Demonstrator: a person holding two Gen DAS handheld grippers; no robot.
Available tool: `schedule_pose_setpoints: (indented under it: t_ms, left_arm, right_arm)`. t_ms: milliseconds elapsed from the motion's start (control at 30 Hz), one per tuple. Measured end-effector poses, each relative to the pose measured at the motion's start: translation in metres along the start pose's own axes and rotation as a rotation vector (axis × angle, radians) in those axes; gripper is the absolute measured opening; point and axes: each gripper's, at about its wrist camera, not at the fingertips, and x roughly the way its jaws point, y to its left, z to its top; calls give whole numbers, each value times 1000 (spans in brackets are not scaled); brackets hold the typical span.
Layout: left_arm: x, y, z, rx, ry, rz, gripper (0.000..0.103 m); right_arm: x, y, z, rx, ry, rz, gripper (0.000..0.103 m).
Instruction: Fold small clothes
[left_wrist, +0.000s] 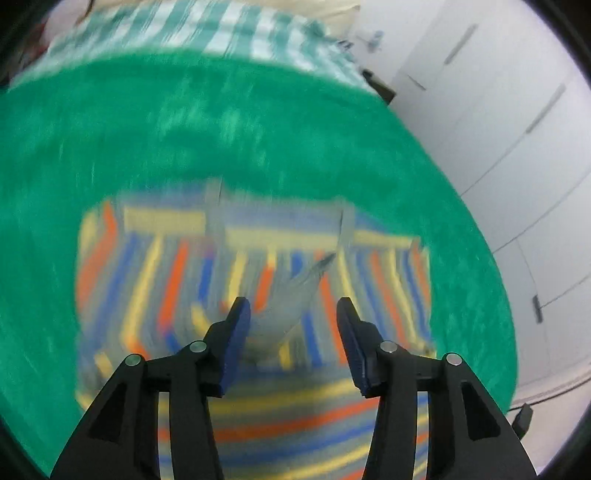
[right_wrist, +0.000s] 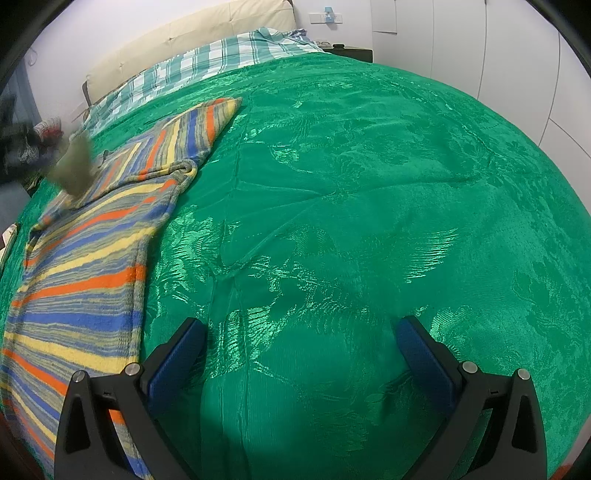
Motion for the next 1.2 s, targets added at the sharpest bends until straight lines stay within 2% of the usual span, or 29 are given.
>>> schedule_pose_setpoints:
  t_ms: [67,100,167,267,333,433,533,567,633,733,767,833,900,967,1033,1200]
  left_arm:
    - [-16,27,-17,-66,-50,-27,49]
    - [-36,48,-34,-115,-91,-21,49]
    - [-58,88,-37,-218,-142,10,49]
    - [-64,140,-32,-324,-114,52,49]
    - [-52,154,-29,-311,-61,91,49]
    - [-24,153,-33,-205,6,208,45]
    - [-26,147,-43,-143,-23,238,42]
    - [-25,147,-44,-133,-26,235,42]
    - [-24,146,-43,-125,-33,226,43]
    - [-21,150,-48,-143,-45,212,43]
    - [-21,149,-50,-142,-55,210,43]
    - [-22,154,-56,-132,-67,207,43]
    - [-21,153,-62,-119,-78,203,43]
    - [-21,154,-65,-113,-83,202,43]
    - [-22,153,-66,-109,-85,203,43]
    - [-21,155,-69,-106,-100,188,43]
  right_arm:
    - [-1,0,-1,-2,-2,6,103]
    - [-1,-1,-1,-5,-2,9,103]
    - [-1,0,-1,-7,-2,7,103]
    - [-2,1,-3,-4,-1,-1,103]
    - [-1,1,-2,-4,-2,-4,103]
    - [-5,0,0,-6,10,7,102]
    - [-23,-1,20,-15,58,-3,78]
    - [-34,3,31,-36,60,-7,78]
    - [-60,22,68,-73,32,68,78]
    - [-74,74,136,-91,40,324,77]
    - [-71,88,151,-88,54,381,76]
    - [-45,127,187,-75,108,509,73]
    - [3,162,213,-65,183,545,64]
    - [58,187,224,-63,263,534,53]
    - [90,197,224,-56,308,495,49]
    - [131,207,211,-17,399,429,41]
